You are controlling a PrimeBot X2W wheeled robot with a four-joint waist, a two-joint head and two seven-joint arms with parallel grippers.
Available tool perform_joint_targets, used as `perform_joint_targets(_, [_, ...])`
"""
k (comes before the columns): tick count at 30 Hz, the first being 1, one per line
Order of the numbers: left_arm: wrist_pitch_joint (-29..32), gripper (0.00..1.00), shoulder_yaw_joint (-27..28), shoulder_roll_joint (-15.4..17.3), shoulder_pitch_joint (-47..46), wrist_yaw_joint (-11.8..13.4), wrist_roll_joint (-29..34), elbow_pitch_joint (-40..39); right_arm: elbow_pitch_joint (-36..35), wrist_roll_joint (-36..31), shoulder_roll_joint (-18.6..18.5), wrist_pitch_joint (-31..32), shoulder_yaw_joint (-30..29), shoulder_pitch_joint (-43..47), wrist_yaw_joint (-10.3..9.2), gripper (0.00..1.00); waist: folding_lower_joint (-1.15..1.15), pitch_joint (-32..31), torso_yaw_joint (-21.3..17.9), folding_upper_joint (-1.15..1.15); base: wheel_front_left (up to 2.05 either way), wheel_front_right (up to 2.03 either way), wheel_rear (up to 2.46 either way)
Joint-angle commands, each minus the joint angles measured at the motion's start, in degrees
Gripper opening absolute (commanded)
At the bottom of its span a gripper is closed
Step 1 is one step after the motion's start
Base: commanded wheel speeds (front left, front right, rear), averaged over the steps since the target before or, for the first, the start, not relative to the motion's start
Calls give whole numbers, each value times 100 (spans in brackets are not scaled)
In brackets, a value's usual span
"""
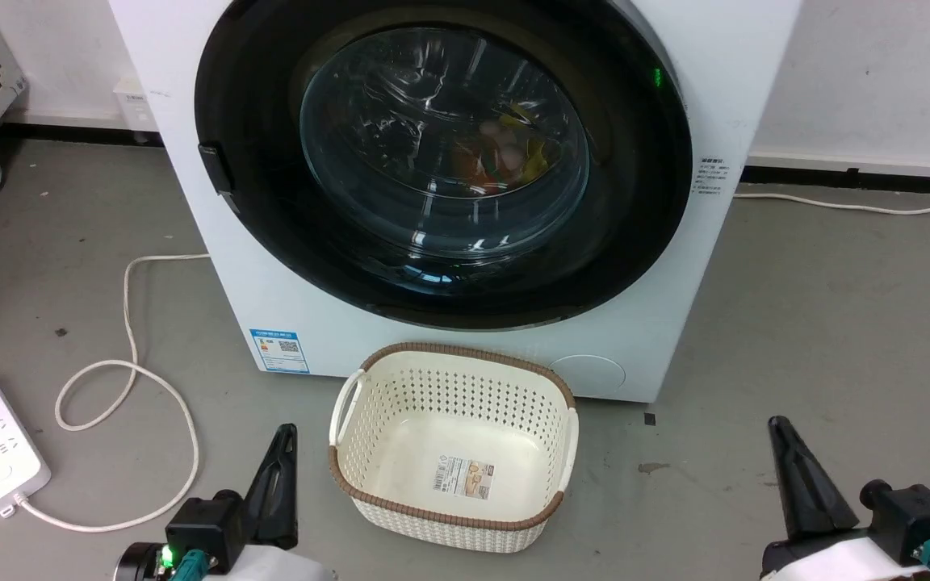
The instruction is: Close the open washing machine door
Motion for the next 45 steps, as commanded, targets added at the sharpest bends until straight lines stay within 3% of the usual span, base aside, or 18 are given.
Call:
perform_joint_targets(1, [20, 0, 2, 0, 0, 4, 11, -14, -13, -9, 0, 20, 5, -1, 0, 0, 0, 1, 1, 0, 0, 0, 0])
perform_joint_targets(45, [521, 0, 112, 2, -13, 112, 270, -343, -325, -216, 10, 525, 109, -31, -2, 0, 0, 43, 31, 0, 0, 0, 0])
